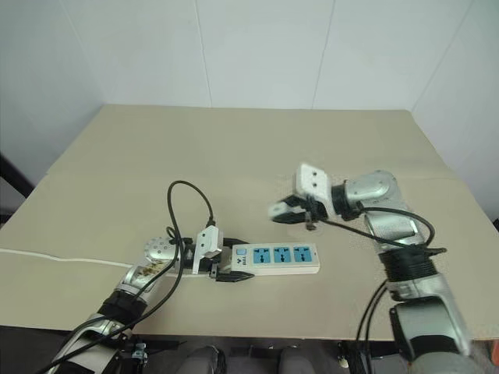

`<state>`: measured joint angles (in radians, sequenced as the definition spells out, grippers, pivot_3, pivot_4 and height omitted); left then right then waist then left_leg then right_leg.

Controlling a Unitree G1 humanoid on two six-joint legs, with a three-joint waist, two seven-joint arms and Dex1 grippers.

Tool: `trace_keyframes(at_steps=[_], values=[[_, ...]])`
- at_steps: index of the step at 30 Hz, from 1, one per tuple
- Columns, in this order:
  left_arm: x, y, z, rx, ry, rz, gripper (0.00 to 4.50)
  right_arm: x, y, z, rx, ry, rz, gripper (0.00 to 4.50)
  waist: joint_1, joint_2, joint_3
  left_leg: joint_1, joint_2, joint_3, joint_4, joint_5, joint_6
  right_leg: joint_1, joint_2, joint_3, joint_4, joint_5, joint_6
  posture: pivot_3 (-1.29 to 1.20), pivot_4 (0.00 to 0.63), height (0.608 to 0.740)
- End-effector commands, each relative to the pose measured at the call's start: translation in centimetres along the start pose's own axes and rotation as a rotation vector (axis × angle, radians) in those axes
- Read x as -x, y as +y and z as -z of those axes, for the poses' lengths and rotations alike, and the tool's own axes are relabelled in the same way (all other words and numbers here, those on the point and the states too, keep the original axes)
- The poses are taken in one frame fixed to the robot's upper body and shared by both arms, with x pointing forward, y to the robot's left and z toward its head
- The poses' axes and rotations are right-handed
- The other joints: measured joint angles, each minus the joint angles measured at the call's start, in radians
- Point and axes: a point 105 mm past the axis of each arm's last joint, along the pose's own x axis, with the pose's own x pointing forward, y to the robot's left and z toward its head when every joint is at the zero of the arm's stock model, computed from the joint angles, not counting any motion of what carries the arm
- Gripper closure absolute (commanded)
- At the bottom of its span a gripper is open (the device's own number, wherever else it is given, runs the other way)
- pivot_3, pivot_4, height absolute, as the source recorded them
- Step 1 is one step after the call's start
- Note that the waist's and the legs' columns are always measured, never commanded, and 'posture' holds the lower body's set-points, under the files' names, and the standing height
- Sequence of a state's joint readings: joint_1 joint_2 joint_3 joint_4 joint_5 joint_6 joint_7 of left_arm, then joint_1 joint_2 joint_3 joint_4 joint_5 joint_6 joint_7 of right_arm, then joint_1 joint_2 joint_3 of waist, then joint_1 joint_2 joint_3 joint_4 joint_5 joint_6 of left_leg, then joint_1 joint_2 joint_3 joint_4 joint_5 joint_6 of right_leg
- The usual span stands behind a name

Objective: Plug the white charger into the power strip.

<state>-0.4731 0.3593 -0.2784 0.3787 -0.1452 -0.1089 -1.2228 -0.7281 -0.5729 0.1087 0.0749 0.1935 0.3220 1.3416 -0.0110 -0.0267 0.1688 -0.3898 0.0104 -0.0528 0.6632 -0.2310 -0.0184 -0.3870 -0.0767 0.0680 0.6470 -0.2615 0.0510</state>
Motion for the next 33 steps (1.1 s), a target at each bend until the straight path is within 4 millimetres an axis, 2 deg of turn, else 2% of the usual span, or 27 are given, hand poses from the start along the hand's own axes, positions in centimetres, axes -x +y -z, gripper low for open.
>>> trace_keyframes(at_steps=[1, 8, 12, 16, 26, 33], values=[[-0.1, -0.5, 1.0, 0.012, 0.042, 0.021, 1.16, -0.1, 0.9, -0.8, -0.094, -0.131, 0.022, 3.33, 0.000, 0.000, 0.000, 0.000, 0.000, 0.000, 0.000, 0.000, 0.000, 0.000, 0.000, 0.000, 0.000, 0.000, 0.000, 0.00, 0.150, 0.740], [-0.1, -0.6, 1.1, 0.010, 0.049, 0.024, 1.16, -2.4, 2.9, 0.0, -0.192, -0.257, 0.038, 3.33, -0.003, 0.000, 0.000, 0.001, 0.000, 0.000, 0.000, 0.000, 0.000, 0.000, 0.000, 0.000, 0.001, 0.000, 0.000, 0.00, 0.150, 0.740], [-0.1, -0.6, 1.2, 0.009, 0.050, 0.023, 1.16, -2.8, 4.0, -0.1, -0.246, -0.324, -0.006, 3.33, -0.003, 0.000, 0.000, 0.000, 0.000, 0.001, 0.000, 0.000, 0.000, 0.000, 0.000, 0.000, 0.000, 0.000, 0.000, 0.00, 0.150, 0.740], [0.0, -0.7, 1.3, 0.006, 0.055, 0.028, 1.16, -3.2, 5.2, 0.6, -0.276, -0.312, -0.067, 3.33, -0.004, 0.000, 0.000, 0.001, 0.000, 0.001, 0.000, 0.000, 0.000, 0.000, 0.001, 0.000, 0.000, 0.000, 0.000, 0.00, 0.150, 0.740], [0.0, -0.8, 1.4, 0.004, 0.056, 0.036, 1.16, -4.1, 4.4, 1.7, -0.344, -0.353, -0.008, 3.33, -0.005, 0.000, 0.000, 0.001, 0.000, 0.001, 0.000, 0.000, 0.000, 0.000, 0.001, 0.000, 0.000, 0.000, 0.000, 0.00, 0.150, 0.740], [0.0, -0.9, 1.3, 0.006, 0.054, 0.037, 1.16, -3.9, 4.0, 2.4, -0.351, -0.337, 0.011, 3.33, -0.006, 0.000, 0.000, 0.001, 0.000, 0.001, 0.000, 0.000, 0.000, 0.000, 0.001, 0.000, 0.000, 0.000, 0.000, 0.00, 0.150, 0.740]])
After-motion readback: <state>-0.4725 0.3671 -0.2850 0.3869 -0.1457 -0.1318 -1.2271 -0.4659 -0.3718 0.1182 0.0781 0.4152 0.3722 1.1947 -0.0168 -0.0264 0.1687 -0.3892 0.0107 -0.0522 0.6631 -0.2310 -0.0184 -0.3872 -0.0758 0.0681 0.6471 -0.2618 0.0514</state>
